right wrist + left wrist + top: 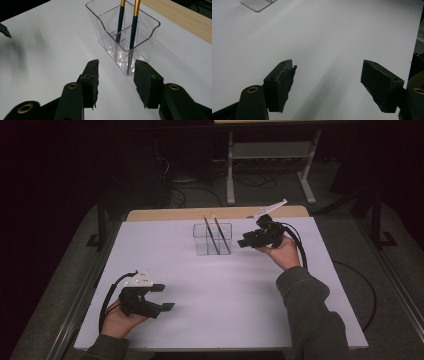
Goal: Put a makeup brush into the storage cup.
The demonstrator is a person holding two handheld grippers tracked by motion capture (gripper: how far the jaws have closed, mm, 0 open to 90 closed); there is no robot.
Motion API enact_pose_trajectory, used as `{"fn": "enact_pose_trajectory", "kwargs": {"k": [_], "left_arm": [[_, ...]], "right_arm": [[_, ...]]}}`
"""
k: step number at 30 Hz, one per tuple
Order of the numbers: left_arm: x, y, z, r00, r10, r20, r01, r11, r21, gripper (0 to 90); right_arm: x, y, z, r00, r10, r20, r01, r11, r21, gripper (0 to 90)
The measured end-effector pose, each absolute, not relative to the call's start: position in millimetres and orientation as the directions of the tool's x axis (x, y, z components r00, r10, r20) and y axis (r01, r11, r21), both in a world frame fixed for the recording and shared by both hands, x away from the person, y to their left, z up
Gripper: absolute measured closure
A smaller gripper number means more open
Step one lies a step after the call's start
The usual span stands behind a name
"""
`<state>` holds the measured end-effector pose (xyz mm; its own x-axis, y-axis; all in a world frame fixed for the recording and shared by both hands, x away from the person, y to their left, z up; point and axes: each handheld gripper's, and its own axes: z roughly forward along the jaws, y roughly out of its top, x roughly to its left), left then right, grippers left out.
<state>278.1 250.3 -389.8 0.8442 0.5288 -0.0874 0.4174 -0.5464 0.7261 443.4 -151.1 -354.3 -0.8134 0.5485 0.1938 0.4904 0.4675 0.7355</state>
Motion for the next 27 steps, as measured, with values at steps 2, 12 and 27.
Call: {"fn": "enact_pose_trajectory", "kwargs": {"k": [2, 12, 27], "left_arm": [[278.0, 250.0, -390.0, 0.844, 0.529, -0.085, 0.416, -0.548, 0.726, 25.0], [278.4, 251.6, -390.4, 0.837, 0.541, -0.087, 0.425, -0.541, 0.726, 23.0], [278.8, 252.6, -390.1, 0.833, 0.548, -0.079, 0.424, -0.539, 0.728, 21.5]], "right_arm": [[440.9, -153.9, -355.7, -0.815, 0.545, 0.194, 0.487, 0.464, 0.74, 51.4], [424.0, -166.5, -359.7, -0.814, 0.546, 0.198, 0.484, 0.45, 0.75, 46.1], [399.9, -179.7, -368.1, -0.816, 0.538, 0.212, 0.486, 0.438, 0.756, 40.7]]}}
